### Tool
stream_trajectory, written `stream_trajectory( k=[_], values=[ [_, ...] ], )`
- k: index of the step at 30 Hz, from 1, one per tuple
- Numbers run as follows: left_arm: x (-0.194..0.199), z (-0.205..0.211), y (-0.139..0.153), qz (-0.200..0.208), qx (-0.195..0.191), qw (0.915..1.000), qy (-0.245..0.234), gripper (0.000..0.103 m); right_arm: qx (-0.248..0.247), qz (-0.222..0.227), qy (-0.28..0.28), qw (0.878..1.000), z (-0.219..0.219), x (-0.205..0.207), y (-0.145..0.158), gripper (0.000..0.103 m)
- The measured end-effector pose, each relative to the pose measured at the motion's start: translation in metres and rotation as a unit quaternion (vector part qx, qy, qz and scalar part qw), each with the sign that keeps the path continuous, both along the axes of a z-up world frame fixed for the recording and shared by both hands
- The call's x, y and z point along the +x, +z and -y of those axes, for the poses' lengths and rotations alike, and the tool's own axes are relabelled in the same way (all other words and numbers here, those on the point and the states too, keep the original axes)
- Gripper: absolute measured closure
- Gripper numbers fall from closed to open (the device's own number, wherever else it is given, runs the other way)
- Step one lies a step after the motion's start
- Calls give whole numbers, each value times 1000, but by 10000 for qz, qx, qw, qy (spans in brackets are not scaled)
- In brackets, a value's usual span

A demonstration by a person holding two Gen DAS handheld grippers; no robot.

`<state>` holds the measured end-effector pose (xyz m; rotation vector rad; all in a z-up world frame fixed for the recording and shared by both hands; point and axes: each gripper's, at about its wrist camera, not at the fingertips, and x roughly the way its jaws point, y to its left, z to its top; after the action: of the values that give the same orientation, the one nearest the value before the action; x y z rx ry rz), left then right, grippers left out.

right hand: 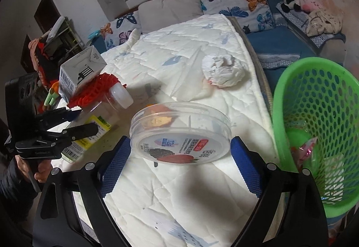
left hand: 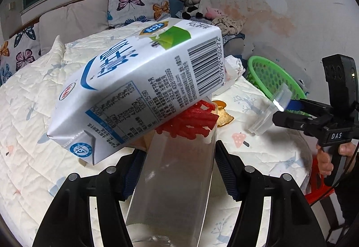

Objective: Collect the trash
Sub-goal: 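Lift the round container with the right gripper while the left lifts the clear box, then carry the round container with the right gripper while the left carries the clear box toward the basket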

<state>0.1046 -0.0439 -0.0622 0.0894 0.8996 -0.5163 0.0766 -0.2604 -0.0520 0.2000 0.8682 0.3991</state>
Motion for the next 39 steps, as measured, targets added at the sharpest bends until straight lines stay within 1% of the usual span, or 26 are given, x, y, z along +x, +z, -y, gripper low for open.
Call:
stream_trajectory(
  k=[6,8,11,13,16,18,20,21,24,27,28,30,31,32,34,39],
  values=[
    [0,-4,2,-32,-90,9999,38,43,-104,112,-104,9998,-7,1,0,11],
    [-2,-6,3,-37,-185,9998,23,43,-104,136,-99,9998,-8,0,1,11],
    [-1,-11,8,-117,-509,9986,26,43,-132,200,-59,9997,-11,-4,6,12],
    [2,-14,8,-256,-745,9969,47,43,-183,255,-47,9995,-11,-6,11,12],
    [5,-15,8,-413,-910,9950,91,43,-190,321,-68,9993,-9,-8,19,12],
    [6,-18,8,-534,-1113,9923,98,43,-170,348,-112,9992,-7,-9,23,12],
    [10,-25,8,-795,-1646,9831,116,43,-161,375,-143,9991,-4,-9,25,12],
    [10,-27,10,-825,-1734,9813,137,43,-168,382,-165,9990,-2,-9,26,12],
    [9,-22,12,-676,-1455,9868,208,43,-186,387,-192,9989,0,-9,27,12],
    [8,-16,10,-750,-1388,9874,114,43,-177,397,-220,9988,3,-11,28,12],
    [6,-16,11,-740,-1415,9871,106,43,-172,396,-230,9988,4,-11,28,12],
    [4,-18,14,-831,-1729,9814,23,43,-164,405,-252,9987,5,-11,28,12],
    [4,-17,16,-832,-1800,9801,10,43,-150,396,-261,9988,6,-11,28,11],
    [3,-15,18,-750,-1697,9826,21,43,-145,386,-264,9988,6,-11,29,12],
    [-1,-7,21,-504,-1271,9906,59,43,-142,388,-261,9988,6,-11,28,12],
    [1,2,11,-396,-769,9963,8,43,-118,356,-270,9989,6,-11,26,12]
  ],
)
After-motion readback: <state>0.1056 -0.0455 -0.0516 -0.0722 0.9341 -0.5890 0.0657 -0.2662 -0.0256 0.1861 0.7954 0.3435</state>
